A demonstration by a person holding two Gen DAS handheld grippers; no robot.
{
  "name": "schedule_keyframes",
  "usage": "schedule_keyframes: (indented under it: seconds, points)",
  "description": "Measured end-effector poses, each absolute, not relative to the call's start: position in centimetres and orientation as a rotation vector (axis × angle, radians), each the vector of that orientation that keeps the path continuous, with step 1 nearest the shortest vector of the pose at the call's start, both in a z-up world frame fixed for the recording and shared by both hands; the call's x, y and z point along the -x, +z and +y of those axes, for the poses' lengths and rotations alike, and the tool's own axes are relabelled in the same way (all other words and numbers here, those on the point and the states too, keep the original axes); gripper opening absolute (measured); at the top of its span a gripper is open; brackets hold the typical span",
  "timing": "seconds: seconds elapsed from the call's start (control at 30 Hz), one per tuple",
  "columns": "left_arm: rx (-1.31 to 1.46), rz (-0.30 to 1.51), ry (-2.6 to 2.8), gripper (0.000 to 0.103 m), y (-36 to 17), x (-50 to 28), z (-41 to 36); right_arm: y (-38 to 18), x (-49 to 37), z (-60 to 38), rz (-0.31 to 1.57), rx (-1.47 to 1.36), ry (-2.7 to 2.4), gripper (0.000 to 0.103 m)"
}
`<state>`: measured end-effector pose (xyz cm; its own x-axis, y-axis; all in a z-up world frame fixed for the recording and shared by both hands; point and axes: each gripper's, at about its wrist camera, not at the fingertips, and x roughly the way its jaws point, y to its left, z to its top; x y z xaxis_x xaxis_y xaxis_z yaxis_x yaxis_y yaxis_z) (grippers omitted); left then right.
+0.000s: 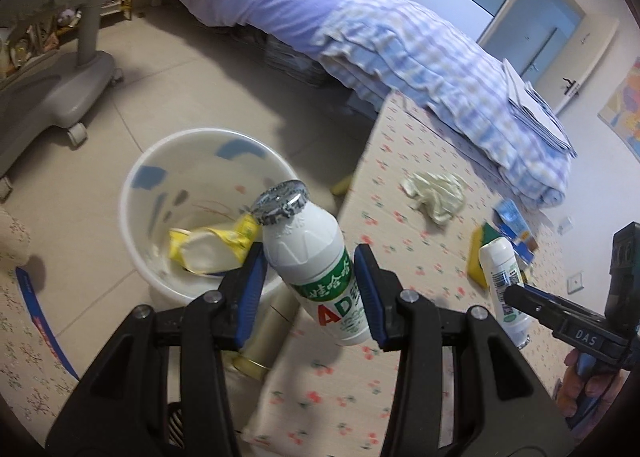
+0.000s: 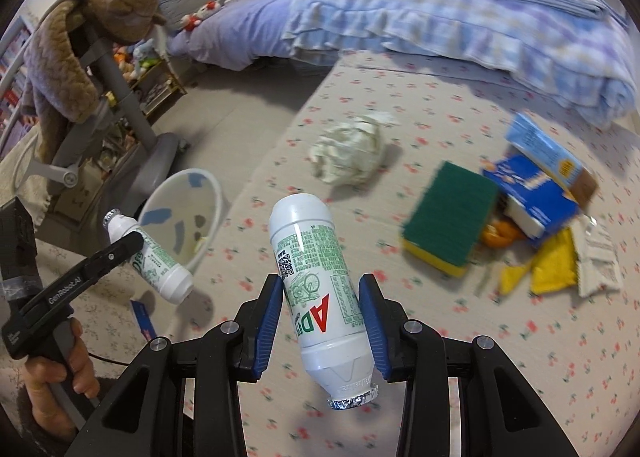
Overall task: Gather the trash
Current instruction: 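Drop the white bottle into the bin with the left tool while the right tool grasps the second bottle, then open the right tool over the white bin to drop the bottle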
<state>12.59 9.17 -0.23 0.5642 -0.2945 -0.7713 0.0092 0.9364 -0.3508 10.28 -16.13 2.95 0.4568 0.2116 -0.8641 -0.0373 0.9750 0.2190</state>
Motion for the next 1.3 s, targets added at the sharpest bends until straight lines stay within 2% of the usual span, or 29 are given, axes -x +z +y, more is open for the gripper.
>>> schedule_keyframes:
  seconds: [0.6,0.67,0.73,1.0,1.3]
  points:
    - [0.261,0.868,-0.081,0.047,-0.4,-15.4,14.9,1.3,-14.1,-8.1,1.066,-0.165,0.235,0.04]
    - [0.23,0.898,-0.059,0.051,-0.6,-15.7,15.1,1.3,-14.4,-7.5,1.066,-0.155,0.239,0.04]
    - [0.24,0.932,-0.038,0.079,-1.0,-15.8,15.7,1.1,-14.8,-6.8,1.065,-0.136,0.241,0.04]
    - [0.157,0.975,0.091,0.086,-0.6,-15.4,17.0,-0.3,-17.5,-3.6,1.086,-0.147,0.268,0.04]
    - [0.183,0.997,0.168,0.088,-1.0,-15.0,19.2,-2.0,-20.2,0.5,1.115,-0.132,0.296,0.04]
